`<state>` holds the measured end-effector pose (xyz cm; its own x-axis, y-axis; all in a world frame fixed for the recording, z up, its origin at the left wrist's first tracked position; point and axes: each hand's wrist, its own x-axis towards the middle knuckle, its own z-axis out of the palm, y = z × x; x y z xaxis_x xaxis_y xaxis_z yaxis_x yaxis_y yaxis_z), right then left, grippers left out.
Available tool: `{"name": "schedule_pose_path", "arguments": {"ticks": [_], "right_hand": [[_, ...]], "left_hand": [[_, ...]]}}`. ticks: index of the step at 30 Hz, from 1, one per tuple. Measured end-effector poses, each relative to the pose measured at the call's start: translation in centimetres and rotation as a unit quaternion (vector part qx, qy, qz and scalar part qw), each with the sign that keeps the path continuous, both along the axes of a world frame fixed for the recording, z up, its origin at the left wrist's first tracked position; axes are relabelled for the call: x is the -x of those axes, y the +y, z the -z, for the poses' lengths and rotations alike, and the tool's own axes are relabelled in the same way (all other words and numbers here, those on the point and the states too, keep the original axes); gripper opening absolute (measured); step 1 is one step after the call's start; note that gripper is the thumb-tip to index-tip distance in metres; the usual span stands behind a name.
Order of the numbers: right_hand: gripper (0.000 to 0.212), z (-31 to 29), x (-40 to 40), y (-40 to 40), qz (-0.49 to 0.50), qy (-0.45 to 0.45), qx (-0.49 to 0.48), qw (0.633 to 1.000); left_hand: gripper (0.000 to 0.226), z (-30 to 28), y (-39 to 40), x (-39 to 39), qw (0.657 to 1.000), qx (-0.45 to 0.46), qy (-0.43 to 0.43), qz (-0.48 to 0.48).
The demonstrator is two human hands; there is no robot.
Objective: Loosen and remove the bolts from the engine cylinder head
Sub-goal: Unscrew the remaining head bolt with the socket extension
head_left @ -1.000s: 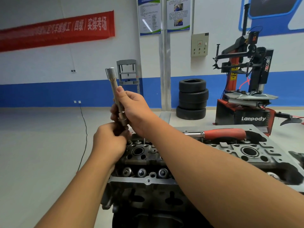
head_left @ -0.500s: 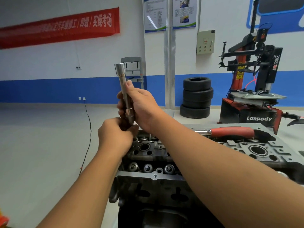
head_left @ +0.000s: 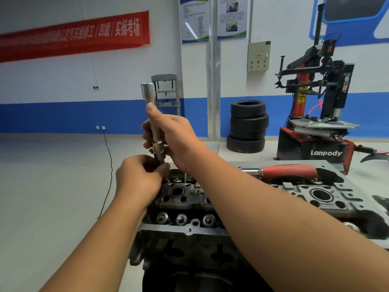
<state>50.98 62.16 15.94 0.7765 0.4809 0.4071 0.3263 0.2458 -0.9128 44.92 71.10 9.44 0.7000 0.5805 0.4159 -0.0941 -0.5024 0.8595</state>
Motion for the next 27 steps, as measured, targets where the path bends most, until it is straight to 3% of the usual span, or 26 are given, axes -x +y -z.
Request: {"name": "schedule_pose_path", "arguments": {"ticks": [3, 5, 8, 12, 15, 21, 24, 27], "right_hand": [[0.029, 0.28, 0.09, 0.04, 0.013, -0.009, -0.019, 1.0], [0.027, 0.37, 0.18, 0.13, 0.014, -0.004, -0.034, 0.999], [0.027, 0.14, 0.5, 0.29, 0.012, -0.013, -0.032, 0.999], [0.038, -0.12, 0.94, 0.37, -0.011, -0.021, 0.008, 1.0], [0.027, -0.03, 0.94, 0.1, -0.022, -0.023, 0.012, 0.999], [0.029, -0.06, 0.89, 0.32, -0.012, -0.031, 0.019, 0.999], [0.037, -0.29, 0.7, 0.06, -0.012, -0.011, 0.013, 1.0], [0.024, 0.0, 0.55, -0.08, -0.006, -0.028, 0.007, 1.0]], "left_hand": [[0.015, 0.06, 0.05, -0.19, 1.0, 0.007, -0.008, 0.013], [0.005, -0.01, 0.05, -0.55, 0.999, 0.013, -0.002, 0.043], [0.008, -0.01, -0.06, -0.72, 0.998, 0.01, 0.008, 0.066], [0.018, -0.26, -0.01, -0.24, 1.0, -0.027, -0.003, -0.014], [0.025, -0.34, -0.11, -0.08, 0.999, -0.033, -0.005, -0.042], [0.018, 0.0, 0.12, -0.27, 0.997, 0.048, -0.003, 0.062], [0.013, -0.1, 0.14, -0.25, 1.0, -0.01, -0.002, 0.002], [0.02, -0.29, -0.05, 0.05, 1.0, -0.016, -0.006, -0.022]]}}
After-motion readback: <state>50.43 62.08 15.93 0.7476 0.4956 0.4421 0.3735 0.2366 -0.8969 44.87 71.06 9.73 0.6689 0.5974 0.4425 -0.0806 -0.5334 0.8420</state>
